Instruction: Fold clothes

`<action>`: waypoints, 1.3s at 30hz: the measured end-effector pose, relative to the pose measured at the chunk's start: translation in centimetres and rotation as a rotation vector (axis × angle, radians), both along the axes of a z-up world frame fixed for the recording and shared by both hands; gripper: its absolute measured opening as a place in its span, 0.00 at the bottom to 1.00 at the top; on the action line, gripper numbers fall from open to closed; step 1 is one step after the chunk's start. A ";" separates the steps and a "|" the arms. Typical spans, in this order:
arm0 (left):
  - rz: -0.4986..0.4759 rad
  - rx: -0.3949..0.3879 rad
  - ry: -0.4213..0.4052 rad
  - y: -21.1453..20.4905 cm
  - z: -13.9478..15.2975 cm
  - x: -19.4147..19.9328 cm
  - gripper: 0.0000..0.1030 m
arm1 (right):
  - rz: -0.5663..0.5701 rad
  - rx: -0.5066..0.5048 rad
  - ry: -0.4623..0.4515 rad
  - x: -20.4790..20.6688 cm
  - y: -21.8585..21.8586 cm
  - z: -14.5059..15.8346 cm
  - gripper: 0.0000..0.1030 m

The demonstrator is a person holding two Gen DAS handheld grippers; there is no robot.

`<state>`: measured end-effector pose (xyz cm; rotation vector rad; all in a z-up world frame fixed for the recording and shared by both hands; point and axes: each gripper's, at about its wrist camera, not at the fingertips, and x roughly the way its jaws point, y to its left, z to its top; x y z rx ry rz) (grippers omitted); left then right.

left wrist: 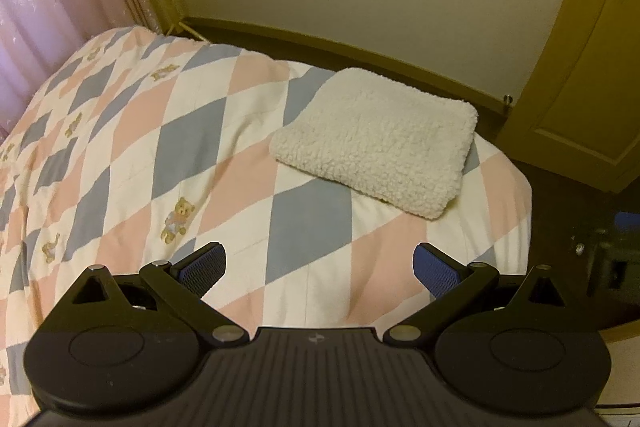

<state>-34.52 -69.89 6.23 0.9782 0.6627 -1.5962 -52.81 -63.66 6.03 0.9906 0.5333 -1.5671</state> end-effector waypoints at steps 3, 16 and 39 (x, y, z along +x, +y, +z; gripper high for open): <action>-0.002 -0.002 0.012 -0.7 0.1 0.0 1.00 | 0.010 0.001 0.005 0.3 -0.7 0.0 0.99; -0.013 -0.006 -0.008 -4.1 -0.8 -0.1 1.00 | 0.017 0.036 0.015 0.9 -4.3 -0.9 0.99; -0.082 -0.002 -0.032 -8.4 -3.4 -1.5 1.00 | -0.037 0.084 0.020 -0.4 -6.9 -3.2 0.99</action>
